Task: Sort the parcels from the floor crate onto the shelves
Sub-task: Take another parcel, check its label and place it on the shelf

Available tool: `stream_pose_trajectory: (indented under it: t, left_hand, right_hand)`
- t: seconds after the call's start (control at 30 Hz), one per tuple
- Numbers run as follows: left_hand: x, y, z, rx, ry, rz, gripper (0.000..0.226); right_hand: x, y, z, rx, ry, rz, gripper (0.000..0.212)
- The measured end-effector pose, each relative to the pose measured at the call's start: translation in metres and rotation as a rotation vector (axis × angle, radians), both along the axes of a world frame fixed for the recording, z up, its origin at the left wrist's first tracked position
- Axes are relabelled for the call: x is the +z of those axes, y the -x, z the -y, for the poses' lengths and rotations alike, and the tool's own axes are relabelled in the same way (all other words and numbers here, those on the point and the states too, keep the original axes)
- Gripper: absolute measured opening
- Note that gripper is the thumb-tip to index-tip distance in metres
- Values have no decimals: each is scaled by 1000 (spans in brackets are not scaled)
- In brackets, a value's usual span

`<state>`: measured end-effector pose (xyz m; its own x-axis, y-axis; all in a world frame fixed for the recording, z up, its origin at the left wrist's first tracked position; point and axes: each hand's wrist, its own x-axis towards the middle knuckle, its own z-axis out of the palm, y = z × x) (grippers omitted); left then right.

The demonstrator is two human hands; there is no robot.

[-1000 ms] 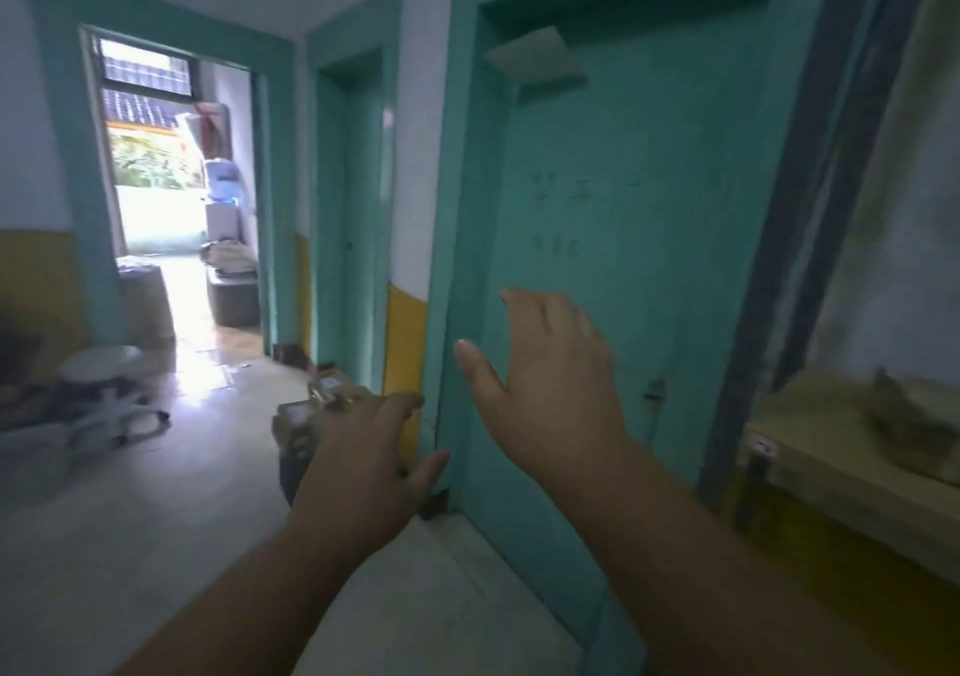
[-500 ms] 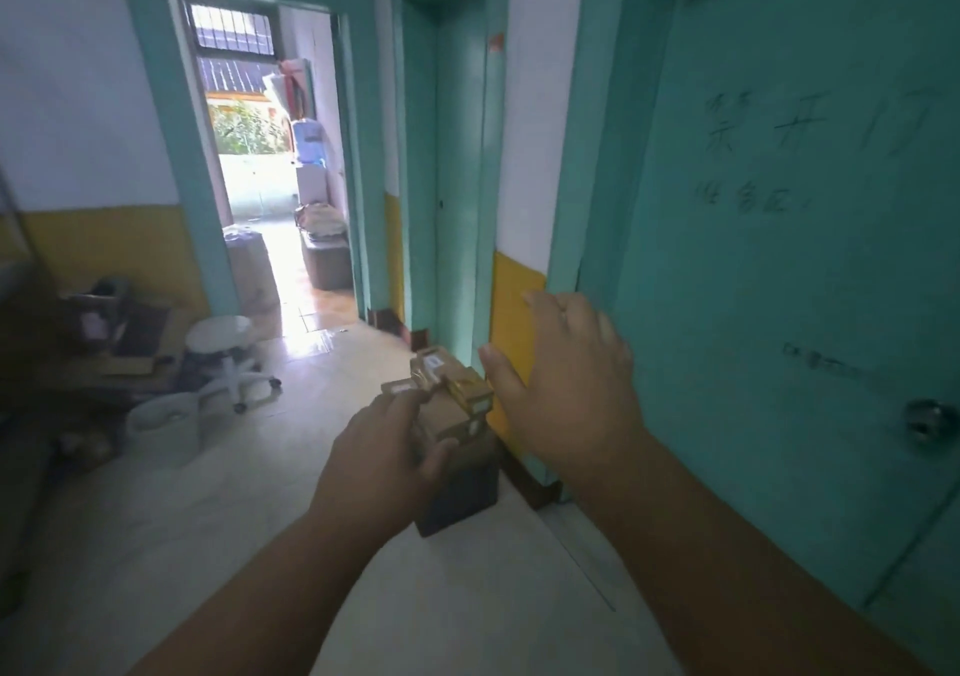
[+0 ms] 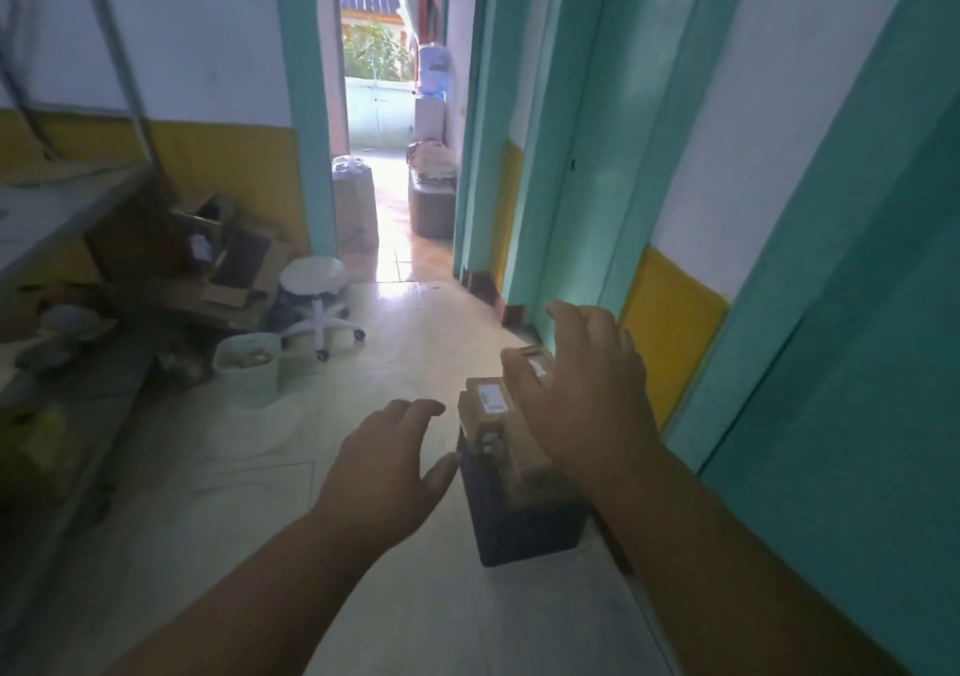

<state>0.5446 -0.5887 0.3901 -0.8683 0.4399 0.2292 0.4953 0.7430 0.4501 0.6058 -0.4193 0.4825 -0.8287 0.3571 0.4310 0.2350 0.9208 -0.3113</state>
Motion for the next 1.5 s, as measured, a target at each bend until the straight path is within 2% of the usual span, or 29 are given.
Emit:
stream_pose_trajectory:
  t: [0.13, 0.33, 0.53, 0.8, 0.97, 1.2, 1.33, 1.5]
  left_hand:
    - [-2, 100, -27, -82, 4, -2, 56]
    - [5, 216, -102, -274, 99, 63, 54]
    - [-38, 325, -192, -363, 164, 151, 58]
    - [-62, 474, -255, -404, 241, 194, 56]
    - [-108, 567, -313, -551, 271, 264, 53]
    - [-170, 690, -412, -877, 383, 354, 44]
    - [-209, 725, -452, -936, 461, 415, 41]
    - [-277, 725, -495, -943, 504, 515, 29]
  right_hand:
    - [-10, 89, -22, -35, 46, 2, 62]
    - [-15, 175, -87, -192, 65, 42, 62]
    - [-56, 263, -168, -281, 106, 32, 57]
    - [-92, 411, -245, -313, 185, 222, 60]
    - [-124, 488, -283, -418, 169, 243, 58]
    - [-172, 577, -302, -743, 283, 276, 56]
    - [-191, 599, -310, -861, 365, 382, 59]
    - [-245, 605, -334, -992, 443, 431, 59]
